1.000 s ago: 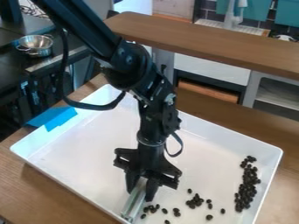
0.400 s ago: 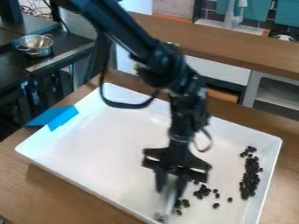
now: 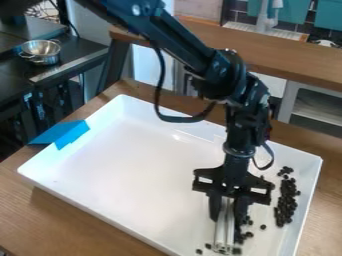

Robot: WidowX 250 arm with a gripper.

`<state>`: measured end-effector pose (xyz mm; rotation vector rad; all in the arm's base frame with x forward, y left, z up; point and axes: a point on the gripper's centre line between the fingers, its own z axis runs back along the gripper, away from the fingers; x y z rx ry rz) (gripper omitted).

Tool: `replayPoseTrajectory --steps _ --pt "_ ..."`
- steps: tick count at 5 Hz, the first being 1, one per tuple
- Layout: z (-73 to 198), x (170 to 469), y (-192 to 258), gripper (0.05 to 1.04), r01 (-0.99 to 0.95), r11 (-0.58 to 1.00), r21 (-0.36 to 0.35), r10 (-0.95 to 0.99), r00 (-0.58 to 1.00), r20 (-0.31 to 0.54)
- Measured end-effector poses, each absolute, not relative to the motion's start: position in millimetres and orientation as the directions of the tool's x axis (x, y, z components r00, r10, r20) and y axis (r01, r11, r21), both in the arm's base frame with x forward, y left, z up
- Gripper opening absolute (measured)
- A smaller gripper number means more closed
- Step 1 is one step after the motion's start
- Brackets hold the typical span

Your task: Sweep into pile

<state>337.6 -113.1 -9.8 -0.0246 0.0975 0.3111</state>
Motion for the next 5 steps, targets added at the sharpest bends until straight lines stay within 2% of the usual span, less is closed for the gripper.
replayPoseTrajectory --steps 2,3,5 --pt "-12.7 375.6 -125.5 0.380 -0.374 0.927 -0.022 0.371 0.925 -0.084" --pt "-11.0 380.0 -132.1 0.380 -0.396 0.918 -0.036 0.390 0.914 -0.115" --pt "-4.0 380.5 -149.6 0.380 -0.309 0.945 -0.108 0.292 0.945 -0.149"
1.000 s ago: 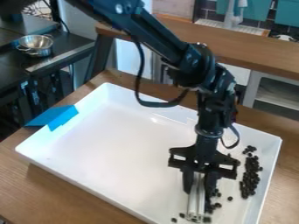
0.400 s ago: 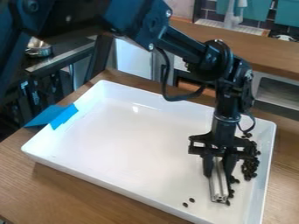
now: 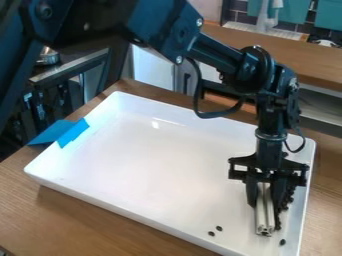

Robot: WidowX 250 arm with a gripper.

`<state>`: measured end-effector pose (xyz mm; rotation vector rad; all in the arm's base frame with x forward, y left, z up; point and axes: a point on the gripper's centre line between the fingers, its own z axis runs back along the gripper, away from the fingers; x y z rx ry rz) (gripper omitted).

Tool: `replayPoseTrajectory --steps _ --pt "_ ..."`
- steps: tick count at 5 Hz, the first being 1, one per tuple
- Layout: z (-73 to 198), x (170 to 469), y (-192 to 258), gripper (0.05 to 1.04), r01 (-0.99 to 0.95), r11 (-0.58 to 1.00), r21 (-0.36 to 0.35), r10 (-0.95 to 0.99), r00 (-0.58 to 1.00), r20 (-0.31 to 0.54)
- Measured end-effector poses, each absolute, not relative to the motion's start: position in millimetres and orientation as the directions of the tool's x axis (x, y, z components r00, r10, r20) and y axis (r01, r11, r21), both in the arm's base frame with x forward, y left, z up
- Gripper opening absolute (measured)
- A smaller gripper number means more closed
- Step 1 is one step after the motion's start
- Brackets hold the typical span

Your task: Sweep into pile

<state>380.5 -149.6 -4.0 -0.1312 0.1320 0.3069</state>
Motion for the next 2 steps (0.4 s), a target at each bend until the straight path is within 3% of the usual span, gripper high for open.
replayPoseTrajectory --steps 2 --pt "10.4 379.9 -119.8 0.380 -0.282 0.939 -0.195 0.251 0.953 -0.169"
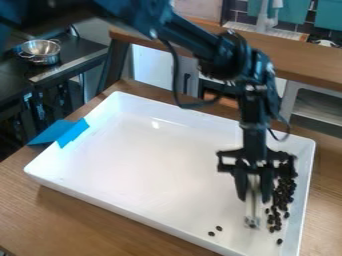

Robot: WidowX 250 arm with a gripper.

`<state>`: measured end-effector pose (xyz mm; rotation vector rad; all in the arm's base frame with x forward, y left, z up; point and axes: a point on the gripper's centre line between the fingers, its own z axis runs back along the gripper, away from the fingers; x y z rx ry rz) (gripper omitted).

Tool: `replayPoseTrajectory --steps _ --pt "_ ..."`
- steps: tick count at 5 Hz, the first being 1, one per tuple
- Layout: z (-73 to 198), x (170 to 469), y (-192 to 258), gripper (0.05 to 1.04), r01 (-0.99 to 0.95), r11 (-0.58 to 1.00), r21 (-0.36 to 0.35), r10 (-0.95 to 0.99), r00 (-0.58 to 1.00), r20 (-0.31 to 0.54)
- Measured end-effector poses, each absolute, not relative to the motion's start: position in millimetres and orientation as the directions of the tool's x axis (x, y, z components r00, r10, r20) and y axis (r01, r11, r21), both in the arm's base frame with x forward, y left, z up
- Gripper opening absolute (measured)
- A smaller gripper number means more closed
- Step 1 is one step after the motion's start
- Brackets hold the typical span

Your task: Sweep into pile

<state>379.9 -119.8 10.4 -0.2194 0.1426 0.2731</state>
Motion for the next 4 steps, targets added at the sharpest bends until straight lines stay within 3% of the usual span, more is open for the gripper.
replayPoseTrajectory --steps 1,2,3,4 --pt "30.8 381.2 -87.3 0.380 -0.240 0.946 -0.219 0.215 0.968 -0.133" --pt "30.1 374.6 -64.5 0.380 -0.147 0.972 -0.182 0.124 0.983 -0.132" --pt "27.2 371.6 -48.3 0.380 -0.064 0.992 -0.108 0.050 0.991 -0.126" --pt "4.4 353.7 -41.9 0.380 0.001 1.000 -0.030 -0.006 0.989 -0.148"
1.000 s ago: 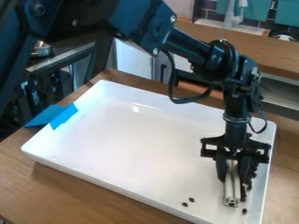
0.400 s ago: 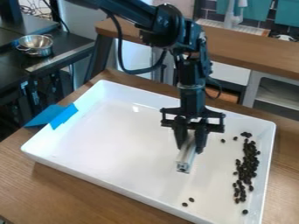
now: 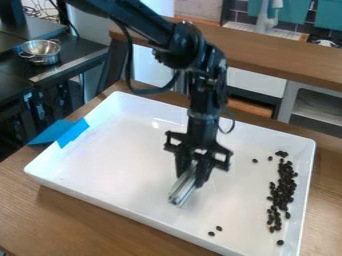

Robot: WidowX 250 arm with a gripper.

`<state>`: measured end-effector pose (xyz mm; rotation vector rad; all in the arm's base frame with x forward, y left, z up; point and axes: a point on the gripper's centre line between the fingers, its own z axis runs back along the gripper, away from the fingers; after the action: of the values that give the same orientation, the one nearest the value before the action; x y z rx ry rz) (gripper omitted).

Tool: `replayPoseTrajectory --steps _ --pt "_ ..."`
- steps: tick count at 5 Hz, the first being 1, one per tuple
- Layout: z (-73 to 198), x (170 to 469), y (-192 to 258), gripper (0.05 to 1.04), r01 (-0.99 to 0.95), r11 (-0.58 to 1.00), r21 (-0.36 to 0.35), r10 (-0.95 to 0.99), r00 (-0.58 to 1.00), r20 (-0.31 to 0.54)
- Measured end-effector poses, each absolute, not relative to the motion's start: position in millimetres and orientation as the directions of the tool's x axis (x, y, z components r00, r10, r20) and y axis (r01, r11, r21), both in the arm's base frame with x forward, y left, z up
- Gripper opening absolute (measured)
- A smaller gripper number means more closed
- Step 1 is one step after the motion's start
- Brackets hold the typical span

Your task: Sweep into pile

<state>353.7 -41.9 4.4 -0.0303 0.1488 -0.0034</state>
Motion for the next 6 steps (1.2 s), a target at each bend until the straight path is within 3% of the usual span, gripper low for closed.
replayPoseTrajectory --steps 2,6 --pt "-10.5 337.8 -63.0 0.380 0.042 0.999 -0.005 -0.043 0.988 -0.145" --pt "-10.3 337.3 -134.5 0.380 -0.019 0.998 -0.052 0.012 0.992 -0.127"
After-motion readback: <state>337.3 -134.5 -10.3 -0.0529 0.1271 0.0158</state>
